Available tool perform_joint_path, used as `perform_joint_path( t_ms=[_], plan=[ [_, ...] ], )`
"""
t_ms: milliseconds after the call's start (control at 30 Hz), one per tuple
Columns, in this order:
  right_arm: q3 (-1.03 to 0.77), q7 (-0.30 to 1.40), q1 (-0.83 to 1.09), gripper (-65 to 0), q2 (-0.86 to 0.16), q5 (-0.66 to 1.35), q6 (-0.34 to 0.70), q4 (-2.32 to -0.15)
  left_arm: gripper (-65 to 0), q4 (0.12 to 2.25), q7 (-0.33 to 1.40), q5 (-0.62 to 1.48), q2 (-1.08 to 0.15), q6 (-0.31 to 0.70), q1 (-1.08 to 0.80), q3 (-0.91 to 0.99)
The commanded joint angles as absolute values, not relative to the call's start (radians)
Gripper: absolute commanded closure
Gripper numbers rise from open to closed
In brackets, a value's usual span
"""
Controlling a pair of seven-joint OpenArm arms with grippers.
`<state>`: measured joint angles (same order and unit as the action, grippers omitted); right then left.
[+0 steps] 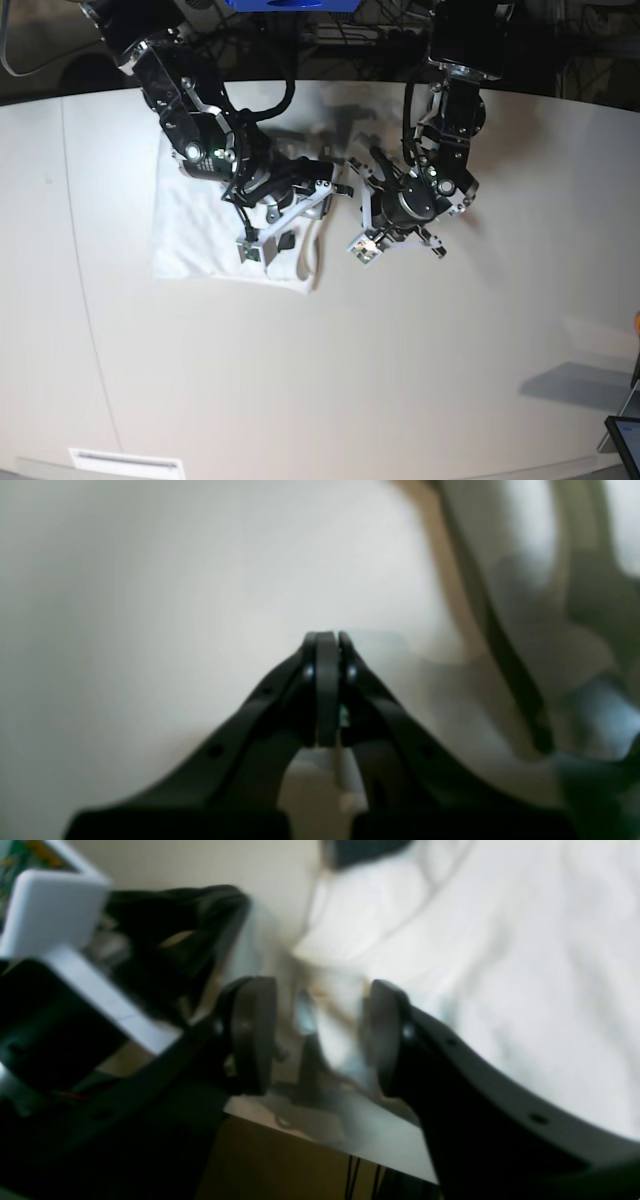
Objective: Fold the T-shirt properly
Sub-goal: 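Release the folded end with the left gripper and raise it away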
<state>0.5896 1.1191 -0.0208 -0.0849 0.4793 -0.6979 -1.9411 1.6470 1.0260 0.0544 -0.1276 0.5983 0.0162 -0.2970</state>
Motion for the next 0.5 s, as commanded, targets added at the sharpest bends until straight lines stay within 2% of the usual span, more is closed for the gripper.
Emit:
perform_joint_path(
  t_ms=[0, 133, 367, 433, 467],
  plan=[
    [0.598, 1.107, -0.041, -33.1, -0.079, 0.481, -0.698, -1.968, 0.0, 1.644, 1.070, 0.067, -0.127, 0.611, 0.007, -0.303],
    [0.593, 1.113, -0.079, -33.8, -0.087, 0.481, -0.698, -1.998, 0.0, 1.675, 1.058, 0.061, -0.148, 0.611, 0.002, -0.285],
    [0.507, 1.228, -0.127, -33.5, -0.145, 0.481, -0.698, -2.003, 0.0, 1.802, 1.035, 0.058, -0.326, 0.611, -0.087, -0.088],
    [0.509, 1.218, -0.128, -28.7, -0.166, 0.481, -0.698, -2.003, 0.0, 1.805, 1.029, 0.061, -0.387, 0.611, -0.128, -0.044],
    [0.507, 1.202, -0.127, -22.6, -0.171, 0.481, -0.698, -2.003, 0.0, 1.805, 1.027, 0.067, -0.412, 0.611, -0.148, -0.021]
  ],
)
